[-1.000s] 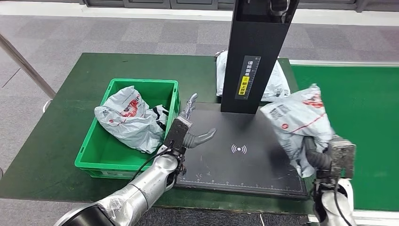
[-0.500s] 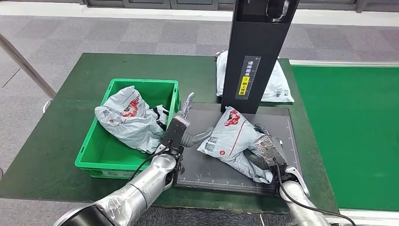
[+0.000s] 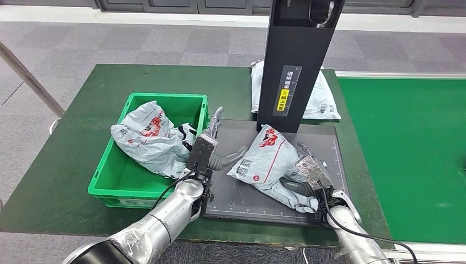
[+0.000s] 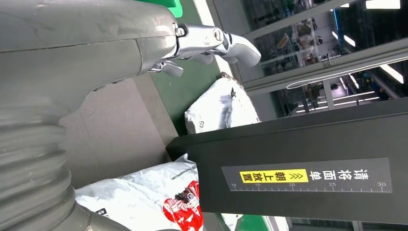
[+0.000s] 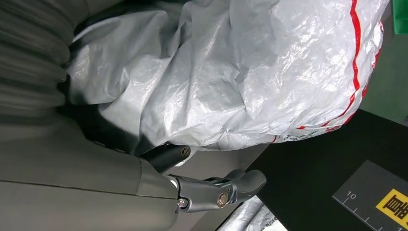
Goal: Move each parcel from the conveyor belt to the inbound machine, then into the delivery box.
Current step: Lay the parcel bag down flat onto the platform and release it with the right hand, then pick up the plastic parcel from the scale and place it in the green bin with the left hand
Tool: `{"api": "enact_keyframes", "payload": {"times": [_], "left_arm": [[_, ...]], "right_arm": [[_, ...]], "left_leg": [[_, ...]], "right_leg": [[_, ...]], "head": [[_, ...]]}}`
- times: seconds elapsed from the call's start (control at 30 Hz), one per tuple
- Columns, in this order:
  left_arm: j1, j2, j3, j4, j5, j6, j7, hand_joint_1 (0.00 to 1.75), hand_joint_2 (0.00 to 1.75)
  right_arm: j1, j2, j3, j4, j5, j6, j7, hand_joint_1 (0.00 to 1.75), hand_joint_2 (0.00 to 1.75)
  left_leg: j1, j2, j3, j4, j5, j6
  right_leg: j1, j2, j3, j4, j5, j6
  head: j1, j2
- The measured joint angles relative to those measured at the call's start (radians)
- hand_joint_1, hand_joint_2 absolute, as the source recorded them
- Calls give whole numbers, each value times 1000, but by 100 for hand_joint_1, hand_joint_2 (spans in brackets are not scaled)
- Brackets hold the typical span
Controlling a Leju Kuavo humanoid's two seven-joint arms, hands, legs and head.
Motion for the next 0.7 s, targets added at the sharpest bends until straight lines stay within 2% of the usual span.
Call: {"api": "enact_keyframes", "payload": {"times": [0.1,0.23,0.3,0.37,0.47,0.63,0.7], "left_arm": [[2,0,3,-7,-12,5,0,0,175],[3,-1,4,-9,-77,1,29,0,175],[3,-3,-1,-4,-130,-7,61,0,175],[2,-8,-18,7,-189,-11,94,0,175],[2,-18,-55,28,-276,-8,134,0,175],[2,-27,-115,66,-388,81,218,0,175],[2,-28,-135,80,-423,106,247,0,175]], "right_arm": [[1,-1,3,8,7,-17,-41,0,175],[40,1,2,-17,23,-174,-198,0,175],[66,6,-7,-54,-5,-224,-260,0,175],[87,9,-28,-106,-67,-227,-298,0,175],[112,13,-77,-186,-211,-165,-324,0,175],[135,21,-197,-256,-545,100,-273,0,175],[140,23,-239,-264,-622,163,-254,0,175]], "left_leg": [[0,0,1,0,0,0],[0,-1,-1,0,0,0],[0,-2,-2,0,0,0],[0,-1,-3,0,0,0],[0,-2,-5,0,0,0],[0,-2,-7,0,0,0],[0,-2,-7,0,0,0]], "right_leg": [[0,0,1,0,0,0],[0,0,0,0,0,0],[0,0,-2,0,0,0],[0,0,-3,1,0,0],[0,0,-4,1,0,0],[0,0,-6,0,0,0],[0,-1,-6,0,0,0]], "head": [[0,0],[0,0],[0,0],[0,0],[0,0],[0,0],[0,0]]}}
